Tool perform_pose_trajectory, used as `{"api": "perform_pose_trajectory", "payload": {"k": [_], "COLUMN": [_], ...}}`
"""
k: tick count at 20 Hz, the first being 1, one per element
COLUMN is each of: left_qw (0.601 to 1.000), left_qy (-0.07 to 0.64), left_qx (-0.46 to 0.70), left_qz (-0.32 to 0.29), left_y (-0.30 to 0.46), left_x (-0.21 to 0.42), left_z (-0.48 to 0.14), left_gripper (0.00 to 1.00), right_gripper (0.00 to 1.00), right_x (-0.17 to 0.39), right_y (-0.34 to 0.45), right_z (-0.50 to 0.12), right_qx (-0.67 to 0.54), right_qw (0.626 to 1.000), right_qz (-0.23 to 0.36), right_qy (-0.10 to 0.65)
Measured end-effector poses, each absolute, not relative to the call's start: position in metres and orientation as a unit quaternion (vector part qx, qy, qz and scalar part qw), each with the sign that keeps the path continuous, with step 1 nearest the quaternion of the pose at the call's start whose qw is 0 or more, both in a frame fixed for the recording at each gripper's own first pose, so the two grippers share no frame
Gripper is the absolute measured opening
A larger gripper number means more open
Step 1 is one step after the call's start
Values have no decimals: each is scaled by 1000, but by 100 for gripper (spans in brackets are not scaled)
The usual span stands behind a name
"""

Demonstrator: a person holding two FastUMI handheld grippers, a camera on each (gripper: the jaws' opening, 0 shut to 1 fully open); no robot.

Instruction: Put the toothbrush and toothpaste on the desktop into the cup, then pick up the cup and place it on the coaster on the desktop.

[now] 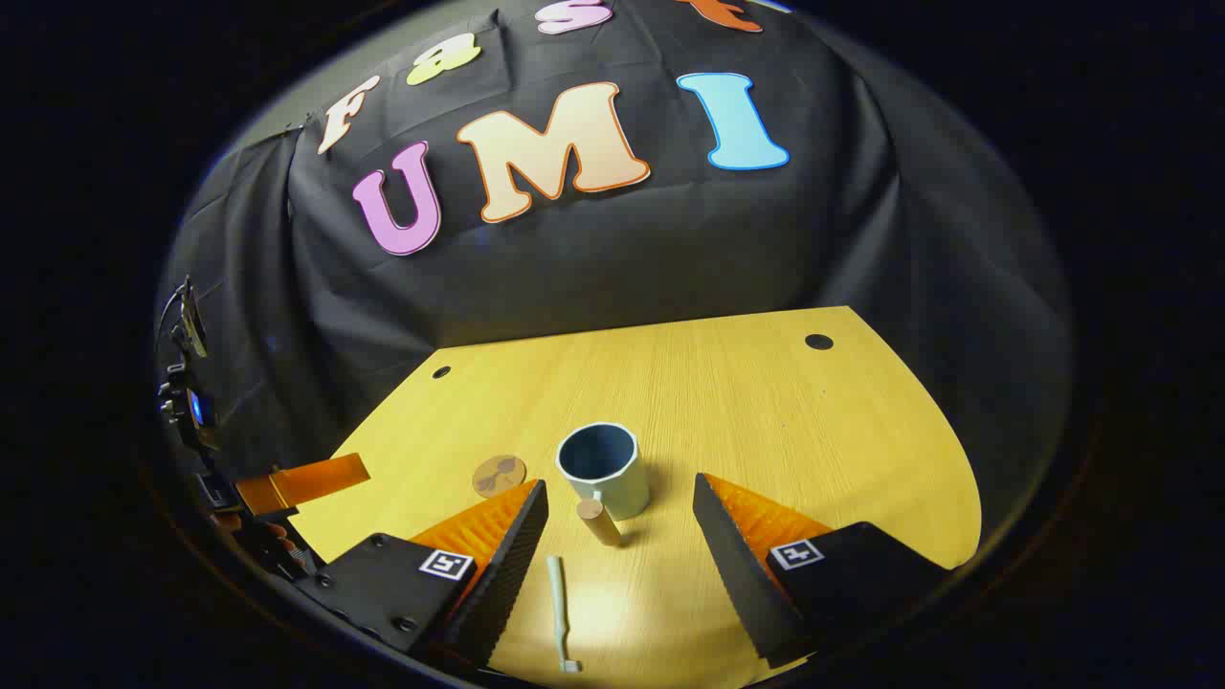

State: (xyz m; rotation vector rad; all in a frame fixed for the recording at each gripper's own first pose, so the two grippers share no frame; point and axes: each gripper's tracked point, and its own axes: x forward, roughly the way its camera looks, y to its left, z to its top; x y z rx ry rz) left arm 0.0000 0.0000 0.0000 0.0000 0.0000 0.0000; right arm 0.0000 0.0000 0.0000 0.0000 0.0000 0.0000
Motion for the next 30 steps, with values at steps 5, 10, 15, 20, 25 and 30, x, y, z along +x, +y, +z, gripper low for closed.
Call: {"api": "perform_pose_trajectory", "payload": {"k": [5,10,15,20,25,30], "left_qw": [1000,1000,999,998,997,996], "left_qy": [9,25,42,67,82,87], "left_qx": [-7,1,-2,4,0,-7], "left_qz": [1,1,0,-4,5,22], "left_y": [3,8,9,11,23,41], "left_x": [-2,0,2,2,0,-3], "left_z": [-8,-19,-27,-40,-48,-54], "left_gripper": [96,96,96,95,95,95], "right_gripper": [96,97,96,97,90,90], "right_x": [2,-2,-4,-3,7,27], "right_y": [6,11,10,16,33,52], "right_z": [-12,-25,-37,-52,-75,-108], "right_qx": [-7,-10,-11,-16,-40,-70], "right_qw": [1000,999,999,997,992,980], "right_qz": [0,1,-5,-2,12,28], "right_qy": [18,33,47,73,122,185]}}
